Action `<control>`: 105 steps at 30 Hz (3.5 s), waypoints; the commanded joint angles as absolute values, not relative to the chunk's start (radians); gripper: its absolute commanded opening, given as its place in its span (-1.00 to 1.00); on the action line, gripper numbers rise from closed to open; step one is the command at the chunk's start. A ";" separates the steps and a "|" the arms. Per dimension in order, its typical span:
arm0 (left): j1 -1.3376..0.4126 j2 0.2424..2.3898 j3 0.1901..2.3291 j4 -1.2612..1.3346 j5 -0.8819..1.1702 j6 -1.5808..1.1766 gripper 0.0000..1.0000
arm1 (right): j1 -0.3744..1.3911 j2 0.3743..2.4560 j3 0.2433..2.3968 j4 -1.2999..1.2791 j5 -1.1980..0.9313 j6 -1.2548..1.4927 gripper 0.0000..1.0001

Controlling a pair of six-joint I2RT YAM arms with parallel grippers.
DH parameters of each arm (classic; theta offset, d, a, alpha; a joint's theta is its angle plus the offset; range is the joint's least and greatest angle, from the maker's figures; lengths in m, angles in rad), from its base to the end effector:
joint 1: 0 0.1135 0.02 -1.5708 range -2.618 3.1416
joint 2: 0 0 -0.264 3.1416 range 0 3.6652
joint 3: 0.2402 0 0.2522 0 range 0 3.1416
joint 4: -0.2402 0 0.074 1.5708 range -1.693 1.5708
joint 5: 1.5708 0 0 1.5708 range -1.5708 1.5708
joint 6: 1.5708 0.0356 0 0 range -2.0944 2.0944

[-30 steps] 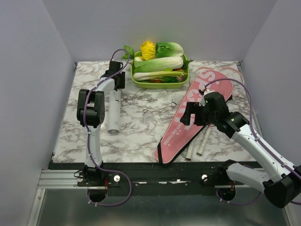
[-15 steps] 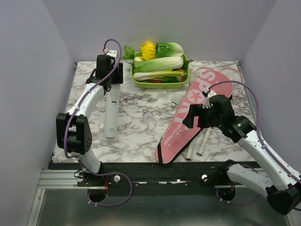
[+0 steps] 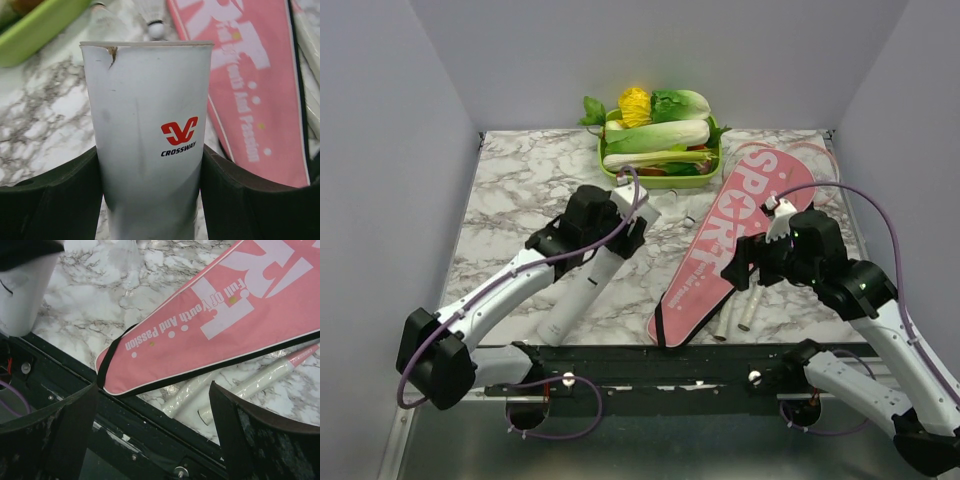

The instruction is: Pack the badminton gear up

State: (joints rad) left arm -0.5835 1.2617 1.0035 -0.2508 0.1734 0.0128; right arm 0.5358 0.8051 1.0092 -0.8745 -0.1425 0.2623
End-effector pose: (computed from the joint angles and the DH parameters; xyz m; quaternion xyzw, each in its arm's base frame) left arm 0.2362 -0.1633 0.3073 0.2943 0.8083 -0.2136 0.4630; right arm 0.1267 0.0811 0.3443 -0.1531 0.8855 0.2277 0.3750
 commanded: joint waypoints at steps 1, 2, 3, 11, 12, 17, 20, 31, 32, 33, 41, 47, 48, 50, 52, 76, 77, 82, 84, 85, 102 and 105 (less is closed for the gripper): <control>-0.702 1.157 0.899 -0.221 0.242 0.040 -1.00 | 0.540 0.761 1.051 -0.963 -0.192 0.247 0.98; -0.741 1.149 0.873 -0.224 0.239 0.044 -1.00 | 0.540 0.749 1.049 -0.959 -0.207 0.259 0.98; -0.758 1.137 0.864 -0.225 0.227 0.057 -1.00 | 0.541 0.746 1.048 -0.947 -0.248 0.265 0.98; -0.891 1.069 0.812 -0.241 0.259 0.098 -1.00 | 0.540 0.741 1.078 -0.911 -0.491 0.275 0.91; -0.914 1.046 0.802 -0.236 0.267 0.091 -1.00 | 0.540 0.729 1.081 -0.901 -0.521 0.276 0.91; -0.960 0.973 0.726 -0.186 0.282 0.026 -1.00 | 0.541 0.724 1.083 -0.858 -0.656 0.284 0.82; -0.989 0.940 0.693 -0.150 0.290 0.003 -1.00 | 0.541 0.761 1.078 -0.833 -0.728 0.278 0.69; -1.061 0.853 0.650 -0.149 0.258 -0.063 -1.00 | 0.549 0.851 1.057 -0.689 -0.847 0.345 0.24; -1.065 0.851 0.653 -0.161 0.249 -0.060 -1.00 | 0.551 0.856 1.052 -0.678 -0.848 0.356 0.21; -1.066 0.850 0.655 -0.163 0.244 -0.060 -1.00 | 0.557 0.867 1.048 -0.669 -0.850 0.362 0.20; -1.074 0.865 0.687 -0.170 0.253 -0.061 -1.00 | 0.610 0.925 1.034 -0.603 -0.828 0.397 0.12; -1.074 0.885 0.719 -0.235 0.259 -0.022 -1.00 | 0.640 0.956 1.026 -0.586 -0.796 0.402 0.13; -1.074 0.884 0.712 -0.236 0.264 -0.018 -1.00 | 0.647 0.960 1.022 -0.577 -0.796 0.408 0.13; -1.074 0.879 0.697 -0.227 0.265 -0.018 -1.00 | 0.656 0.971 1.016 -0.552 -0.795 0.422 0.12; -1.074 0.865 0.683 -0.216 0.264 -0.025 -1.00 | 0.678 0.986 1.019 -0.546 -0.778 0.426 0.11; -1.074 0.808 0.652 -0.187 0.261 -0.026 -1.00 | 0.724 0.959 0.996 -0.446 -0.853 0.454 -0.99; -1.074 0.801 0.649 -0.183 0.267 -0.028 -1.00 | 0.724 0.945 0.993 -0.442 -0.867 0.450 -0.99; -1.074 0.781 0.640 -0.173 0.279 -0.031 -1.00 | 0.724 0.919 0.979 -0.448 -0.862 0.428 -0.99; -1.075 0.778 0.638 -0.175 0.284 -0.032 -1.00 | 0.724 0.911 0.976 -0.457 -0.861 0.416 -0.99; -1.075 0.776 0.638 -0.173 0.282 -0.032 -1.00 | 0.724 0.910 0.973 -0.459 -0.859 0.413 -0.99; -1.077 0.767 0.646 -0.184 0.268 -0.035 -1.00 | 0.648 1.080 1.137 -0.745 0.164 0.492 -0.99; -1.077 0.770 0.647 -0.184 0.270 -0.038 -1.00 | 0.511 1.117 1.100 -0.730 0.176 0.525 -0.99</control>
State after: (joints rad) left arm -1.0748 0.7795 0.6537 -0.1699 0.2661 0.0109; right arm 0.6315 1.0794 1.1160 -0.6872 -0.0345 0.4641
